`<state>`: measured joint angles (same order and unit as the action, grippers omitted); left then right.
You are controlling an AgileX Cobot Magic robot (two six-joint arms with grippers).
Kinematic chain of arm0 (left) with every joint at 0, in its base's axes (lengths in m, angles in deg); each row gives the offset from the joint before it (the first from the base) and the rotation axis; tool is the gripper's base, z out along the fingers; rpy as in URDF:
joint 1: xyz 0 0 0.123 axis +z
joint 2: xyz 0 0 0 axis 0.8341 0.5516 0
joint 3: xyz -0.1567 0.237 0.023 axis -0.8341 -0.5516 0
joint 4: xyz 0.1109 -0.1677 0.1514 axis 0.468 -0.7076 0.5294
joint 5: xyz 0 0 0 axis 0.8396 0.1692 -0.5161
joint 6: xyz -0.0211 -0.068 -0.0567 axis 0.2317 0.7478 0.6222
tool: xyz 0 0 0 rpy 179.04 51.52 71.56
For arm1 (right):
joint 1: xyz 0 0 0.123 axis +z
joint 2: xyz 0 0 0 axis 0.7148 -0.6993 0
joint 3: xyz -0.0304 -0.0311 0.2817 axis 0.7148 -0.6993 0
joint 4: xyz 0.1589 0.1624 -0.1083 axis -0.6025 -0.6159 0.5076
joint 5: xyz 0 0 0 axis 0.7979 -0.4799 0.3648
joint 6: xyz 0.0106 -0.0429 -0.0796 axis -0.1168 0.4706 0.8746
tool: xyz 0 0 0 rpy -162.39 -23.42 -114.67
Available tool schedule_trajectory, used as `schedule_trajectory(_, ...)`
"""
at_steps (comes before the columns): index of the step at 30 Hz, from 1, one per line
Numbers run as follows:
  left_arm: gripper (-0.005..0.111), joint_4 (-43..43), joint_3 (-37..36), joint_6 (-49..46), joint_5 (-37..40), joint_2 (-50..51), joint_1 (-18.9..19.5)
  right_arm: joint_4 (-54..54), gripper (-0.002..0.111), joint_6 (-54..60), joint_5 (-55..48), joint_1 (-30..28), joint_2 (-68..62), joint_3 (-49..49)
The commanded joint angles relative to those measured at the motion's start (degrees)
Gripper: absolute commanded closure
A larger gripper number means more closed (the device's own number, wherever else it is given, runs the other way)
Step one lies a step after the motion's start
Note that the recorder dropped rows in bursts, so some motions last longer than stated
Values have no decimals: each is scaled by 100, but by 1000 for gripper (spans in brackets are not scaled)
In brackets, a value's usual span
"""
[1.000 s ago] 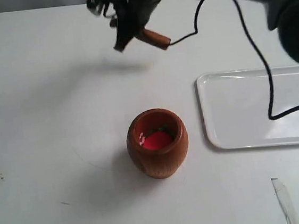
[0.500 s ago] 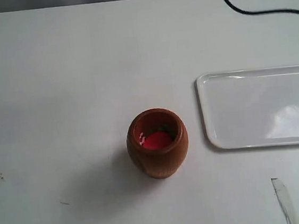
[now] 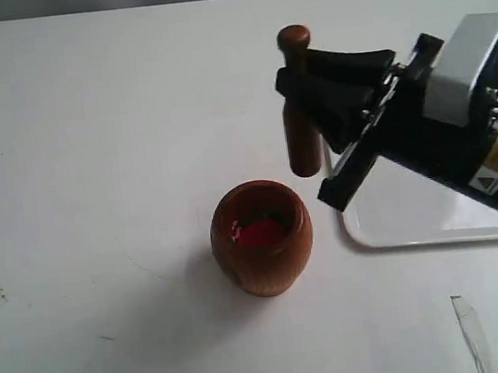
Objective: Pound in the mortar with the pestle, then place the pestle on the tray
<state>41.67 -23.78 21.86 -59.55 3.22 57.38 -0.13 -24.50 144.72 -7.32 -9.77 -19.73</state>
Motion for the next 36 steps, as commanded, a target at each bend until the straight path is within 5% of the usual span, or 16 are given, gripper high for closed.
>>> schedule_trajectory(1,107,-42,-3,47,-17,-7,-44,299,108,168,227,670,-208,389)
schedule_trajectory(5,107,-42,-3,47,-17,-7,-44,-170,108,483,227,1132,-540,389)
schedule_trajectory(15,107,-42,-3,47,-17,-7,-44,-646,108,255,227,1196,-2127,389)
schedule_trajectory(27,107,-42,-3,47,-17,-7,-44,-689,108,891,227,1196,-452,389)
schedule_trajectory(36,107,-42,-3,47,-17,-7,-44,-406,108,348,227,1196,-1810,389)
